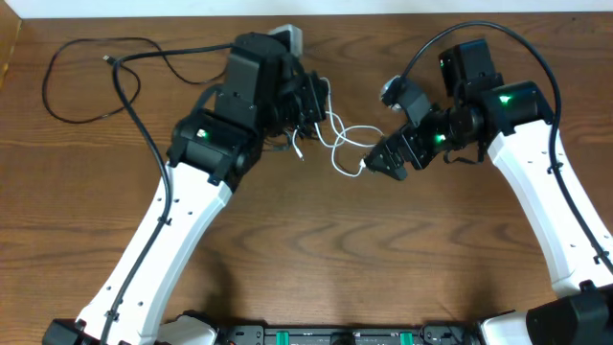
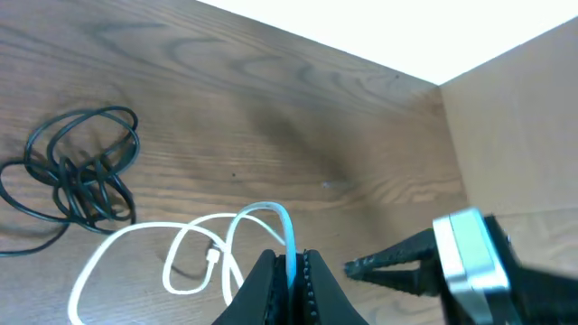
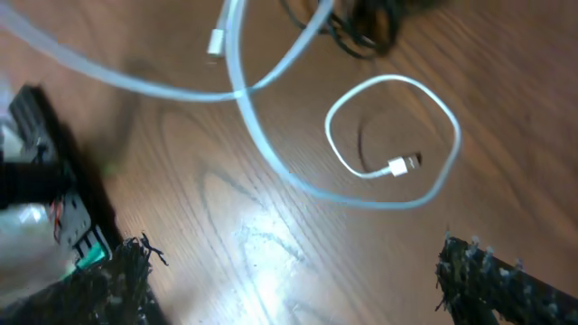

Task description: Untangle cables

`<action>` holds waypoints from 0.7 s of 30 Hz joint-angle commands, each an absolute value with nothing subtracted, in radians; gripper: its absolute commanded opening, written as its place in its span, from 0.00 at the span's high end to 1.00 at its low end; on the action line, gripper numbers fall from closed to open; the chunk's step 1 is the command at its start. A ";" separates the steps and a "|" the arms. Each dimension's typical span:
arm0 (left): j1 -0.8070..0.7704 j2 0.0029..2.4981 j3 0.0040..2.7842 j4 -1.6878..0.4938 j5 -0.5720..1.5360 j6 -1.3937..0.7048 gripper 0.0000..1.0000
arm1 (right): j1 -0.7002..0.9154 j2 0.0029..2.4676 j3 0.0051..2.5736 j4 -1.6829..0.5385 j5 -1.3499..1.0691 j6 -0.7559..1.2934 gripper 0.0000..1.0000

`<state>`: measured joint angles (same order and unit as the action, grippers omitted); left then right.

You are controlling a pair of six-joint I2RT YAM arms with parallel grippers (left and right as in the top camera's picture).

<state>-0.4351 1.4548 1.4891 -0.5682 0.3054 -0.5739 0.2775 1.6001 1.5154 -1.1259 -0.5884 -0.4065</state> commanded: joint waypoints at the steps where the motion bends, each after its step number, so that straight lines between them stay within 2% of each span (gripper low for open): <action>1: -0.432 1.444 1.503 -0.567 0.375 -0.621 0.93 | 0.307 1.600 1.517 -1.104 -0.654 -0.559 0.06; 7: -0.432 1.444 1.503 -0.567 0.413 -0.710 0.92 | 0.353 1.600 1.516 -1.042 -0.640 -0.630 0.09; 11: -0.430 1.444 1.503 -0.566 0.413 -0.720 0.93 | 0.394 1.602 1.516 -1.024 -0.508 -0.629 0.29; 15: -0.421 1.444 1.503 -0.564 0.430 -0.763 0.92 | 0.410 1.602 1.515 -1.033 -0.485 -0.628 0.31; 21: -0.387 1.443 1.503 -0.505 0.587 -0.790 0.93 | 0.410 1.603 1.483 -1.013 -0.480 -0.625 0.36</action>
<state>-0.4042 1.4548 1.4891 -0.5201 0.4801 -0.7601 0.4080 1.6001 1.5055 -1.0222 -0.4942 -0.6125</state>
